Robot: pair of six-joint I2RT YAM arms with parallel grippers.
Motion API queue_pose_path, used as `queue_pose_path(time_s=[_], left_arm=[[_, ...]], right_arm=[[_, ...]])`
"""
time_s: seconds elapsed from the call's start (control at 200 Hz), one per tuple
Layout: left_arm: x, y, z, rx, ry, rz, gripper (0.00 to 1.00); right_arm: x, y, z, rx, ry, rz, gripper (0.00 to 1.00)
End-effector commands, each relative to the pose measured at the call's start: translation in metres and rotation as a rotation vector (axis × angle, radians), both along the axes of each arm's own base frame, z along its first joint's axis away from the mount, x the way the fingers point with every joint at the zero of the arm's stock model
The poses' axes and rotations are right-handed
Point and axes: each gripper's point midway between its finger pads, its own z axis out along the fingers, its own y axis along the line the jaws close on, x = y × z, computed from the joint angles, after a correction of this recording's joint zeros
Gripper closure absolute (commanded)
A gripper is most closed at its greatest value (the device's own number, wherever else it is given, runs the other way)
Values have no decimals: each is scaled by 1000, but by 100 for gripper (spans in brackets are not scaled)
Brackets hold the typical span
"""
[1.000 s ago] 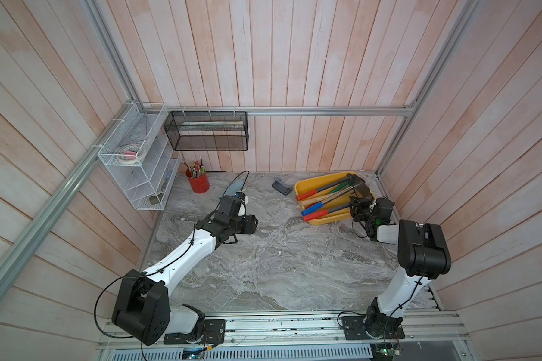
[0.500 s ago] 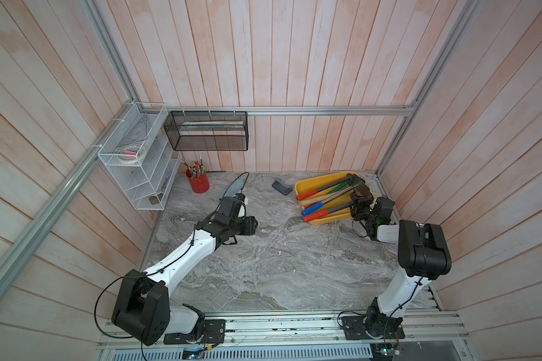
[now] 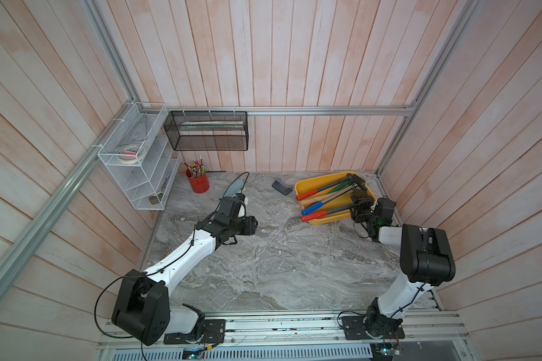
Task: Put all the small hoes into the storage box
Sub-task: Place the hoe in the storage box.
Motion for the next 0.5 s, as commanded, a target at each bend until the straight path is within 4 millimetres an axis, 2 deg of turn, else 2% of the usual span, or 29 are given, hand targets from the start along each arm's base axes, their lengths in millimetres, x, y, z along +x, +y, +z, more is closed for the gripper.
queue_pose_path(time_s=[0.0,0.325,0.495], left_arm=[[1,0,1,-7,-11,-10,42],[0,2,-1,3,-7,-6,41],[-1,4,-3,12,-2,-2,41]], right_arm=[[-10,3,-1,-4,18,23,43],[-24,8,-9,-22,53,49,43],[-31,7,-8,-108,62,78,42]])
